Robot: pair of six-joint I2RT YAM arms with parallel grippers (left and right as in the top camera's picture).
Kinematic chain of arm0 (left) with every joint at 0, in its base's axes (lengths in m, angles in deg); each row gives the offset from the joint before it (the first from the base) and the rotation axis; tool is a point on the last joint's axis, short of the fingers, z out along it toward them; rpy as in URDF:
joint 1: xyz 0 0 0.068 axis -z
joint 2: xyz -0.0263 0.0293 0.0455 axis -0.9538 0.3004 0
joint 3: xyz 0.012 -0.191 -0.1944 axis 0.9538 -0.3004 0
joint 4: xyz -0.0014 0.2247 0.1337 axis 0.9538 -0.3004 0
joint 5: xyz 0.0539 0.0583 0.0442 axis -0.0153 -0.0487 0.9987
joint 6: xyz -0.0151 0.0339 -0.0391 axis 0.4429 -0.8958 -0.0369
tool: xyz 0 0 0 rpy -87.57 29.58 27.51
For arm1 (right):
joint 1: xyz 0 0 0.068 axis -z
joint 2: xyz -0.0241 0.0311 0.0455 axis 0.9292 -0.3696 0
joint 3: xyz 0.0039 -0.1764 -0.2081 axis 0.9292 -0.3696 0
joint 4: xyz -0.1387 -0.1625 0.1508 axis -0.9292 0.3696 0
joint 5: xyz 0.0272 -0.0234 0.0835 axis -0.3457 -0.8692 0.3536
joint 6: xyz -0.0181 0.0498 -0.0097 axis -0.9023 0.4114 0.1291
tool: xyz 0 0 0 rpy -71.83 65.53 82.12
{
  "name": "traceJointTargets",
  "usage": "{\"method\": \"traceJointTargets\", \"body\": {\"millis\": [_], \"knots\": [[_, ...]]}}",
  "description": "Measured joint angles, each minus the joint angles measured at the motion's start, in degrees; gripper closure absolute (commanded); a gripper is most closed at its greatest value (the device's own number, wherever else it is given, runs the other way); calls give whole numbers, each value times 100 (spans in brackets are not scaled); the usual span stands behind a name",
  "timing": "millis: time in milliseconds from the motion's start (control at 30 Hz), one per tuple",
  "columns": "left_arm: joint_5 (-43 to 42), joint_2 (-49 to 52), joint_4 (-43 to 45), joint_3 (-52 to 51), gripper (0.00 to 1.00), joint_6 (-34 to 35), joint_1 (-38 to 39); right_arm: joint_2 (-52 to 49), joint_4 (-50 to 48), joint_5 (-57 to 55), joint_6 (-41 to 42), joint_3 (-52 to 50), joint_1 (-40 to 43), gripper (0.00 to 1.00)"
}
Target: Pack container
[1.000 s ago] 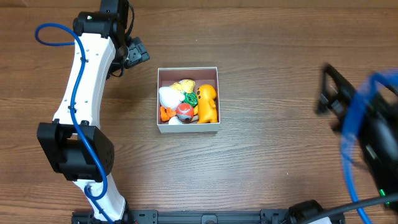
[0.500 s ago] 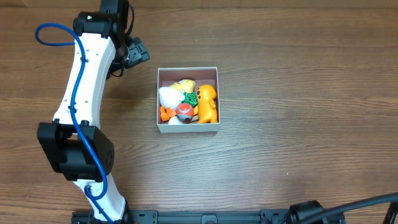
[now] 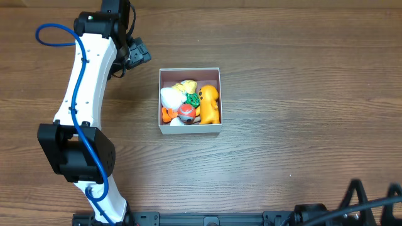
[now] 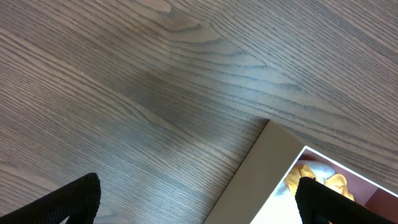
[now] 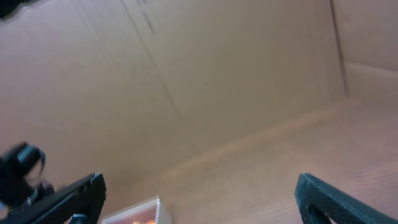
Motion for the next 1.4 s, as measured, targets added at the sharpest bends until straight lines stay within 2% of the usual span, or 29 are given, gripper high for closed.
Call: {"method": "traceJointTargets", "body": {"millis": [467, 600, 900, 1400], "knots": [[-2, 0, 2, 0, 0, 0, 0, 179, -3375, 509, -4, -3582, 0, 0], [0, 0, 0, 2, 0, 0, 0, 181, -4262, 857, -260, -4245, 0, 0], [0, 0, 0, 0, 0, 0, 0, 184, -4478, 1298, -776, -4802, 0, 0], [-2, 0, 0, 2, 0, 0, 0, 186, -4900, 1351, -907, -5622, 0, 0]]}}
